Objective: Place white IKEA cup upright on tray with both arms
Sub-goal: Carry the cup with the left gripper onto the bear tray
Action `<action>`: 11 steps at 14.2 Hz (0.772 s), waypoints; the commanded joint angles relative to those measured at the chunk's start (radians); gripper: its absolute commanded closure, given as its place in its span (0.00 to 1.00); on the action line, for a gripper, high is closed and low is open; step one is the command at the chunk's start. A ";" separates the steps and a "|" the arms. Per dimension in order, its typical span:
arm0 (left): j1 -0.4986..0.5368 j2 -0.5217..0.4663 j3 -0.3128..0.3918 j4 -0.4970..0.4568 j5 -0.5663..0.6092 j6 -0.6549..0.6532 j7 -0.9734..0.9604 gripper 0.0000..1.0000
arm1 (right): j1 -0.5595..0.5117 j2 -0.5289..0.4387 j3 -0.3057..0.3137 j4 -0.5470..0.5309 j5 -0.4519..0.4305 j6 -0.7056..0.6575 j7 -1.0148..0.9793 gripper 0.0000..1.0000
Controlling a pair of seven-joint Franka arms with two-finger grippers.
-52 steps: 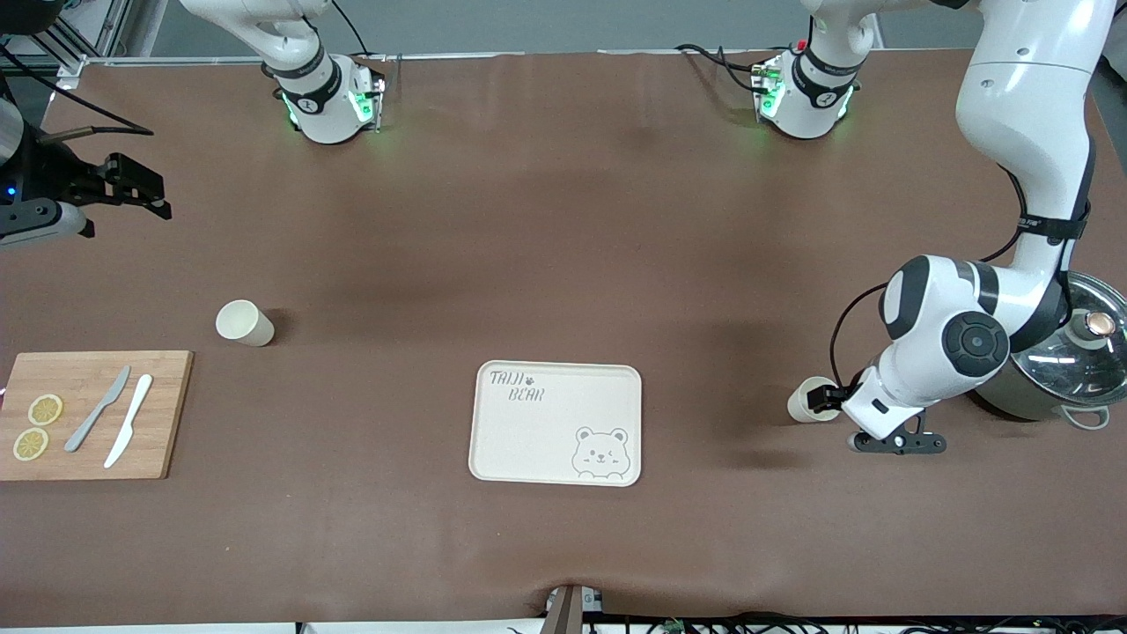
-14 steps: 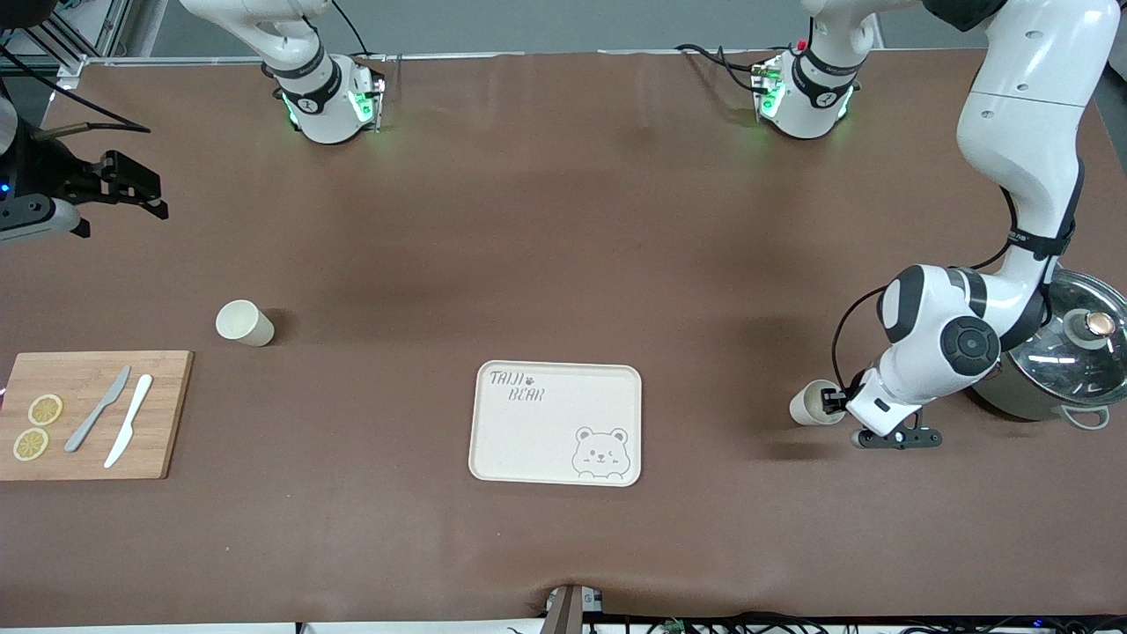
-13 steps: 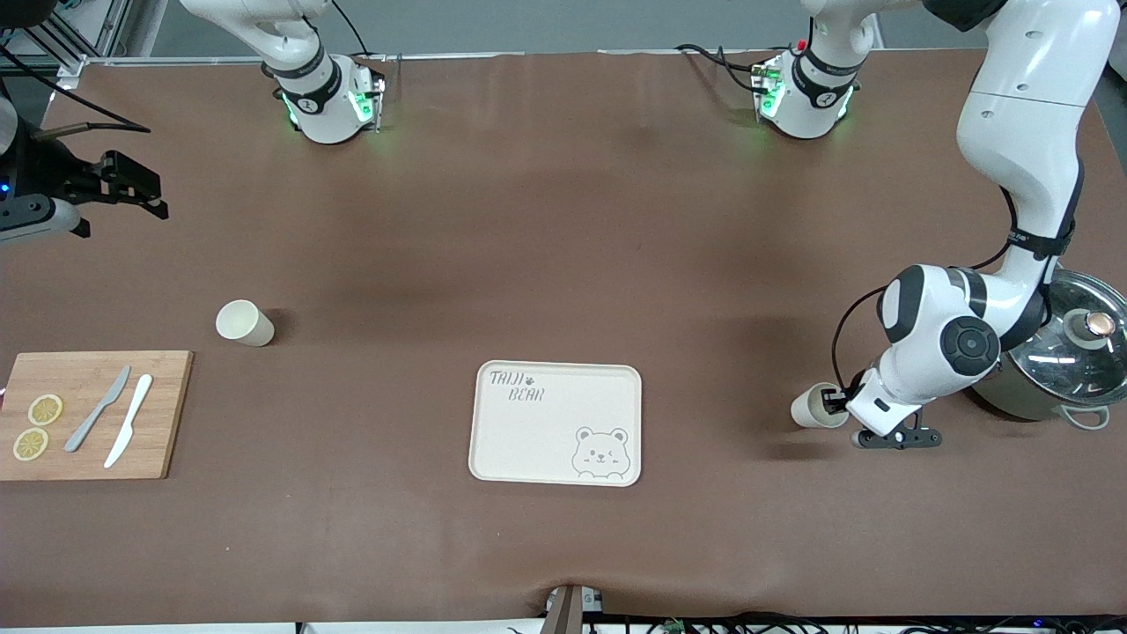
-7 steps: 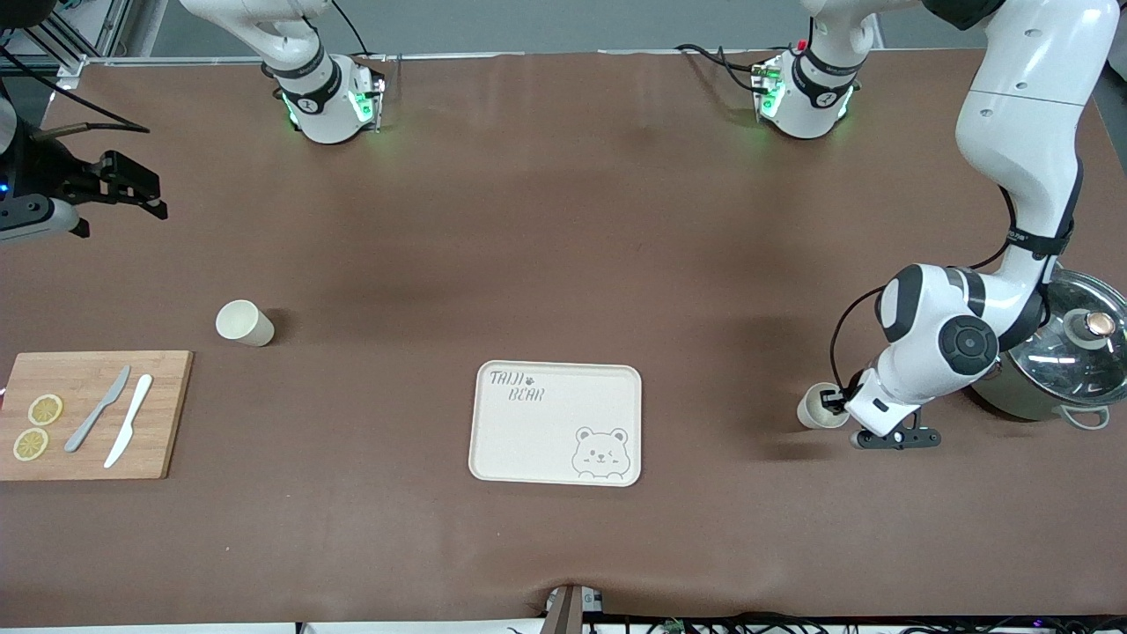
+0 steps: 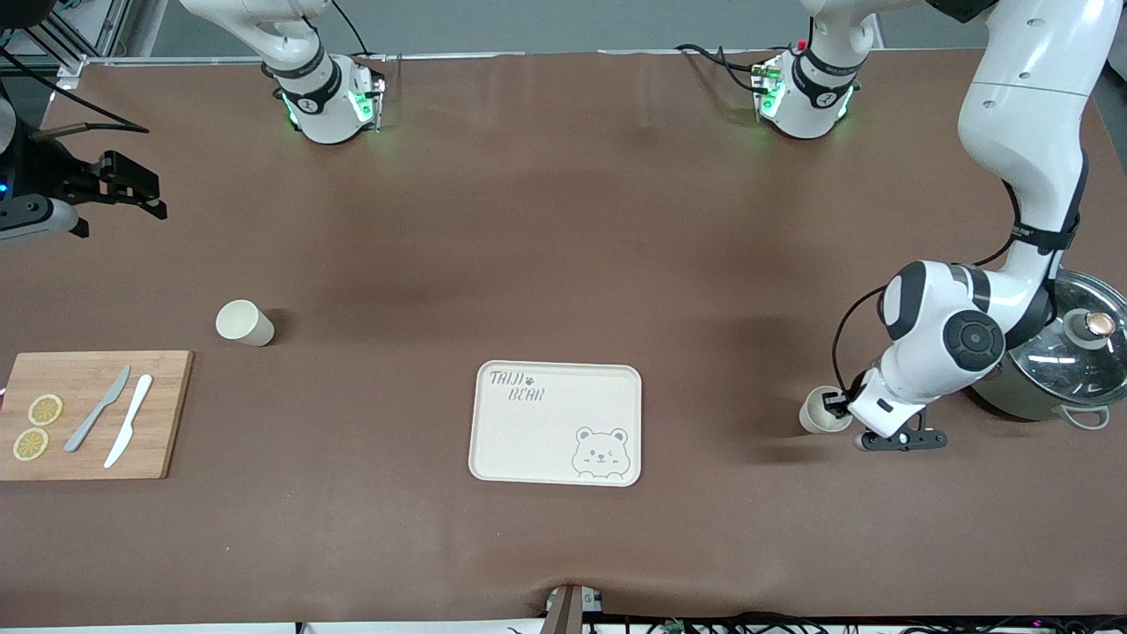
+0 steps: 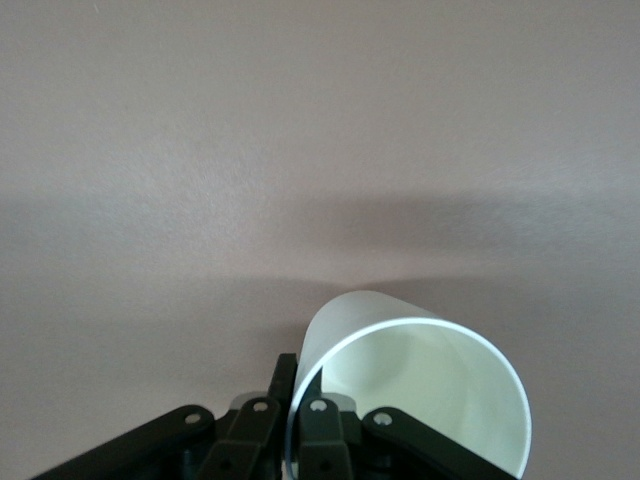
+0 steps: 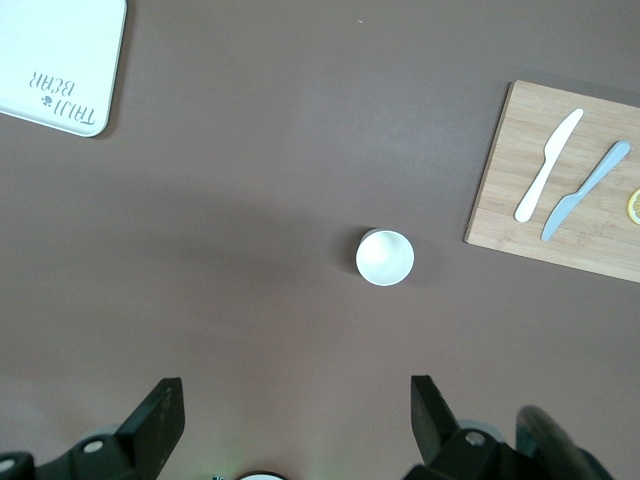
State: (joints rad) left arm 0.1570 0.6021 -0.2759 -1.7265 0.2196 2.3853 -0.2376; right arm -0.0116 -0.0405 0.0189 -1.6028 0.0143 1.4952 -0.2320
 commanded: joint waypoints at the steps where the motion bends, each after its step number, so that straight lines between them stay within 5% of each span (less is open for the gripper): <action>1: -0.002 -0.067 -0.040 0.037 0.020 -0.127 -0.055 1.00 | -0.002 0.007 0.003 0.015 0.000 -0.009 0.011 0.00; 6: -0.025 -0.071 -0.137 0.171 0.021 -0.308 -0.216 1.00 | 0.001 0.007 0.003 0.015 0.000 -0.009 0.011 0.00; 11: -0.146 -0.067 -0.144 0.301 0.012 -0.417 -0.397 1.00 | -0.008 0.007 0.003 0.017 -0.002 -0.009 0.014 0.00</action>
State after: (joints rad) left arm 0.0463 0.5252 -0.4179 -1.4769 0.2196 2.0099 -0.5655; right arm -0.0117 -0.0400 0.0189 -1.6029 0.0143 1.4951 -0.2318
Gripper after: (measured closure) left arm 0.960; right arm 0.000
